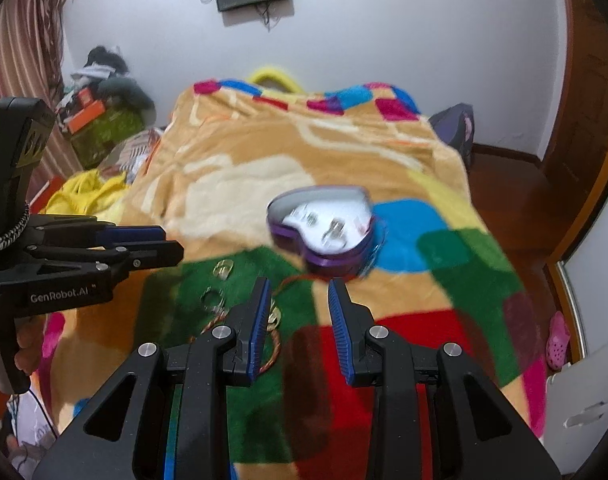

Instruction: Organize jewelry

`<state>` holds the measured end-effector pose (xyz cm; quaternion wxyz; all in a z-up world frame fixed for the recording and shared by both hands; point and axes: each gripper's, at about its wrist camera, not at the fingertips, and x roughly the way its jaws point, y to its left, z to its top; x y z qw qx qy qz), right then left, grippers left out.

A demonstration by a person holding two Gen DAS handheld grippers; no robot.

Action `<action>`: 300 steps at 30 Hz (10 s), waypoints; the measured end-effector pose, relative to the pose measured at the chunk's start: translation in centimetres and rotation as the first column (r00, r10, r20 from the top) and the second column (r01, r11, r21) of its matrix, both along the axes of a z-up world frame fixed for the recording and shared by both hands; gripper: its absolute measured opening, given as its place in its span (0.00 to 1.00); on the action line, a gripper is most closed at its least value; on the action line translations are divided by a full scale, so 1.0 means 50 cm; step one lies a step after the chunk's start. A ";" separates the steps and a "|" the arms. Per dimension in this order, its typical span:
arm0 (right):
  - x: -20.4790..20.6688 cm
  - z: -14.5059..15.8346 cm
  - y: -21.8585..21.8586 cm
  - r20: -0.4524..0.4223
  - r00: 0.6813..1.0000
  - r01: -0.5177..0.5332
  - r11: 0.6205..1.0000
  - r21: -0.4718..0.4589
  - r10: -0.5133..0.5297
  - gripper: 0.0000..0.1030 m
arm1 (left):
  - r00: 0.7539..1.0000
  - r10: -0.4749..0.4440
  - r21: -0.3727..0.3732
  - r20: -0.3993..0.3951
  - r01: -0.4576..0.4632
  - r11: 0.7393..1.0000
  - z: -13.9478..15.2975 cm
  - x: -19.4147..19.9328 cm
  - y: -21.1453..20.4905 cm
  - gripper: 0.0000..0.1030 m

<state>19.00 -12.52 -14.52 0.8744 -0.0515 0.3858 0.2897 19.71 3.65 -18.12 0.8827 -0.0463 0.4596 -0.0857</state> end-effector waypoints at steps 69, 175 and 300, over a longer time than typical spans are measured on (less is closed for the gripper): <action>0.005 0.106 -0.044 0.167 0.984 0.037 0.991 0.131 -0.058 0.17 | 0.981 -0.057 -0.017 0.187 0.061 0.998 0.117 0.017 -0.055 0.20; 0.139 -0.088 -0.039 -0.146 0.986 0.072 0.997 -0.015 -0.074 0.21 | 0.993 -0.053 0.016 -0.102 0.055 0.998 -0.100 0.079 -0.017 0.28; 0.060 0.009 0.013 -0.025 0.999 -0.034 0.999 0.015 0.034 0.28 | 0.997 -0.053 0.044 0.050 0.051 0.998 0.046 0.048 -0.001 0.35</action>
